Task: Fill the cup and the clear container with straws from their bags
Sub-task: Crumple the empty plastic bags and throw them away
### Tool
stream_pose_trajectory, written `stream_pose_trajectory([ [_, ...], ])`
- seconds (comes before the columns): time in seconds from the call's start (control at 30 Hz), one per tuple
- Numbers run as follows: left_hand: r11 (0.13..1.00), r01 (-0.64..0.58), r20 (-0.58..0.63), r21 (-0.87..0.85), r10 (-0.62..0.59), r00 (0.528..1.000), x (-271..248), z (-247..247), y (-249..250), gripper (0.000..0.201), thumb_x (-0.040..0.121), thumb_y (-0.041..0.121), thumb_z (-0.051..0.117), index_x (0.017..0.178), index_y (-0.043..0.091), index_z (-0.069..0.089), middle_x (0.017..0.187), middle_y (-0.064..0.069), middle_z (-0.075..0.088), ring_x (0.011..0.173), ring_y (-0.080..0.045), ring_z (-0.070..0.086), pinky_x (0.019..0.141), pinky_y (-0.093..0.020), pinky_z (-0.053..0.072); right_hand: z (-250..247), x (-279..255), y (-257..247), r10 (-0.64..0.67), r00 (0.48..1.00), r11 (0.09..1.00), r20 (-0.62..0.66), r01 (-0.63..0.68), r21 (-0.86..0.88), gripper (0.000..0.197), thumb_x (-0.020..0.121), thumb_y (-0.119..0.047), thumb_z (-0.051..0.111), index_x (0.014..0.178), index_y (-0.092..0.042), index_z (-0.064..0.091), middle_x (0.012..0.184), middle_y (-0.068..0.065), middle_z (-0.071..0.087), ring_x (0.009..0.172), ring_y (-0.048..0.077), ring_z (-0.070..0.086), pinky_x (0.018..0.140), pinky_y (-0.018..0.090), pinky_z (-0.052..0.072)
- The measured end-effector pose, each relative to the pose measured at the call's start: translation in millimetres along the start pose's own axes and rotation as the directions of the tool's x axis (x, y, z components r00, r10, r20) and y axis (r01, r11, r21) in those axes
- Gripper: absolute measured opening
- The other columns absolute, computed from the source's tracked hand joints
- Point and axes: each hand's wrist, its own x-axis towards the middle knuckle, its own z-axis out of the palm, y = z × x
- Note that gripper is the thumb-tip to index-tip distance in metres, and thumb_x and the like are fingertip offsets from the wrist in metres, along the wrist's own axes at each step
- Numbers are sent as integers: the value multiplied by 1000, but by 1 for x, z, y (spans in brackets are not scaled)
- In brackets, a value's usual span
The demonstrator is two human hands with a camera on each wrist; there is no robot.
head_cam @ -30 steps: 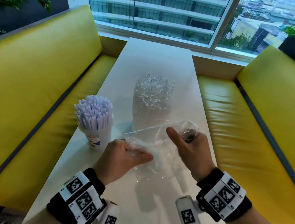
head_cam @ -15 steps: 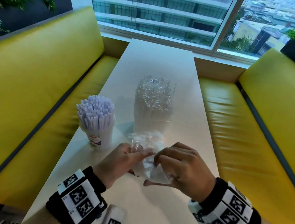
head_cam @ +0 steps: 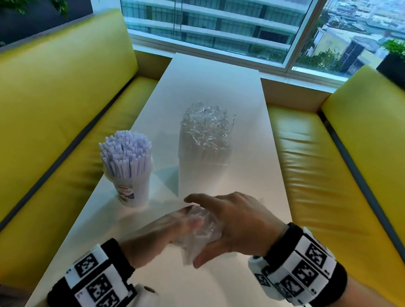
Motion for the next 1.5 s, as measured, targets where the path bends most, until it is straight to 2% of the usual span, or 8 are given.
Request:
stream_pose_trajectory([
  [0.17, 969, -52, -269, 242, 118, 956, 8, 6, -15, 24, 86, 38, 71, 99, 19, 70, 90, 10, 75, 84, 1, 68, 75, -15, 50, 8, 8, 3, 47, 988, 998, -149, -53, -39, 119, 51, -85, 69, 150, -39, 23, 153, -10, 41, 139, 16, 39, 114, 42, 29],
  [0.3, 962, 12, -490, 274, 128, 862, 8, -4, -34, 44, 85, 54, 56, 102, 19, 76, 90, 3, 78, 86, -2, 72, 77, -16, 52, 17, -3, 1, 239, 823, 969, -516, -237, 71, 107, 62, -88, 57, 149, -32, 30, 158, -4, 23, 144, 19, 23, 107, 42, 27],
  [0.43, 949, 18, -502, 316, 151, 852, 13, -5, -35, 51, 78, 47, 64, 119, 17, 69, 96, -5, 78, 80, -6, 72, 78, -21, 56, 41, -8, -4, 380, 876, 858, -297, -215, 466, 107, 73, -84, 50, 155, -23, 16, 158, -6, 31, 144, 9, 29, 116, 40, 30],
  [0.6, 987, -142, -425, 73, 159, 891, 16, -5, -34, 64, 84, 9, 73, 131, 38, 41, 103, -9, 75, 92, -24, 74, 83, -34, 58, 46, -6, 5, 461, 848, 702, -261, -169, 692, 102, 68, -72, 65, 150, -20, 34, 127, -22, 54, 114, -4, 57, 96, 8, 42],
  [0.83, 971, -214, -353, 108, 239, 905, 22, 2, -21, 25, 82, 19, 75, 105, 28, 70, 104, -4, 76, 96, -20, 73, 85, -28, 57, 52, 5, -1, 496, 803, 552, -331, 3, 834, 47, 76, -69, 61, 88, -24, 72, 82, -4, 74, 77, 12, 71, 75, 41, 58],
  [1.03, 882, -77, -486, 465, 327, 810, 28, 1, -19, 42, 78, 27, 80, 116, 31, 63, 111, 5, 55, 102, -5, 61, 87, -14, 50, 53, 13, 3, 569, 649, 631, -505, 50, 774, 53, 79, -66, 58, 66, -14, 58, 61, 5, 61, 52, 8, 51, 52, 21, 42],
  [1.17, 957, -160, -523, 241, 267, 810, 22, 17, -5, 43, 76, 24, 64, 118, 22, 55, 108, 5, 67, 96, -5, 66, 80, -8, 48, 51, 17, 5, 507, 601, 729, -618, 84, 680, 58, 86, -60, 57, 60, -9, 45, 50, 8, 44, 46, 16, 36, 45, 24, 31],
  [1.5, 961, -151, -647, 233, 269, 713, 37, 6, 0, 34, 94, 51, 39, 90, 30, 66, 78, 16, 72, 79, 4, 67, 76, -13, 50, 24, 24, -19, 297, 711, 674, -637, 316, 668, 53, 100, -34, 46, 54, -10, 34, 48, 12, 29, 46, 27, 25, 43, 39, 23],
])
